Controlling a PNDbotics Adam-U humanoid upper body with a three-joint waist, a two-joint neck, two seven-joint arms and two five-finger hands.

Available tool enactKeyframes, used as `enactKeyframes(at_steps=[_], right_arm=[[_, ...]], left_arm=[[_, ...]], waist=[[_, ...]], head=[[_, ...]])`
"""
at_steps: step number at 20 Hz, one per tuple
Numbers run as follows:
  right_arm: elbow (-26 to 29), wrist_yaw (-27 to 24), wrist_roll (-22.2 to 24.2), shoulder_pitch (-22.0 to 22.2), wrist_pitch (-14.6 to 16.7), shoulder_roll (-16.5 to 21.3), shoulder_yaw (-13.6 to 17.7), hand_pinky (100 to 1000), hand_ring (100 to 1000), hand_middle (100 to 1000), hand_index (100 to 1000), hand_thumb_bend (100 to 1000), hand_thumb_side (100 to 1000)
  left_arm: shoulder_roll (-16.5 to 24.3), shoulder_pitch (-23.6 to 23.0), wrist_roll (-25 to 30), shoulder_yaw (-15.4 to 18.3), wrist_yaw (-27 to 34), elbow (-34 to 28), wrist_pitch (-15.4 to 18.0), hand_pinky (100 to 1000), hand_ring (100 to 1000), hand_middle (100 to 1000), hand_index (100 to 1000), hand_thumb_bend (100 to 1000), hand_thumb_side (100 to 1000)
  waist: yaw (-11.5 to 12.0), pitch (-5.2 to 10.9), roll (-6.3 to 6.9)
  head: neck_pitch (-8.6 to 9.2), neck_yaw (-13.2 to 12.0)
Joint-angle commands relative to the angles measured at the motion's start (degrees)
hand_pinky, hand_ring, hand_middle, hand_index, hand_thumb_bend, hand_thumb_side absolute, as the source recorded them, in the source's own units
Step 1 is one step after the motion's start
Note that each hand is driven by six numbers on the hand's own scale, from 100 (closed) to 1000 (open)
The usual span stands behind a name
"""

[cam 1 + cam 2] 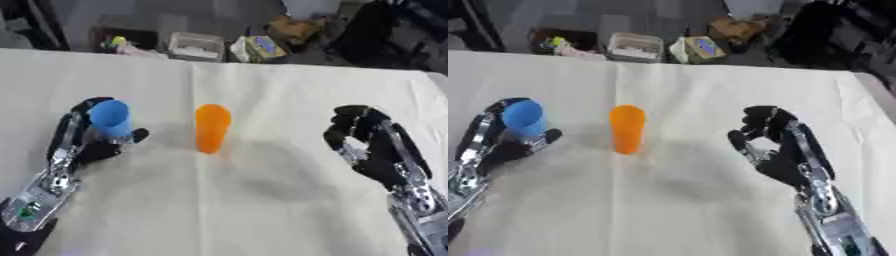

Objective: Pour the contents of one cup into another cup.

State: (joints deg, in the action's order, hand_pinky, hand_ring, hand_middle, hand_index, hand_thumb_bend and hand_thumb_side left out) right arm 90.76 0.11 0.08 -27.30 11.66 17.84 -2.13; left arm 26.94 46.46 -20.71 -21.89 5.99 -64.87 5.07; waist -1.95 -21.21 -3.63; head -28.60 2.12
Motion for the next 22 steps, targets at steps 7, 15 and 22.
enactKeyframes(at_steps=[7,15,22], right_arm=[[1.08,-0.27,0.28,-0.94,0.1,1.11,0.38,557,594,583,721,533,422],[-0.86,0.05,0.18,-1.82,-0.04,2.29,0.5,553,592,581,722,531,390],[-6.98,1.85,0.75,-4.36,-0.21,5.6,-0.71,545,600,589,735,531,362]], left_arm=[[0.34,0.31,-0.03,-0.46,-0.9,-3.03,-1.18,659,256,380,559,443,100],[1.52,-2.33,-6.24,-0.85,-1.99,-12.51,-1.92,506,106,222,446,277,100],[2.03,-6.06,-7.15,-1.68,-3.54,-24.47,-3.68,492,100,208,436,254,100]], waist=[[0.0,1.52,0.87],[1.51,2.52,1.84],[5.3,3.81,3.61]], head=[[0.53,0.22],[0.77,1.35],[1.06,3.74]])
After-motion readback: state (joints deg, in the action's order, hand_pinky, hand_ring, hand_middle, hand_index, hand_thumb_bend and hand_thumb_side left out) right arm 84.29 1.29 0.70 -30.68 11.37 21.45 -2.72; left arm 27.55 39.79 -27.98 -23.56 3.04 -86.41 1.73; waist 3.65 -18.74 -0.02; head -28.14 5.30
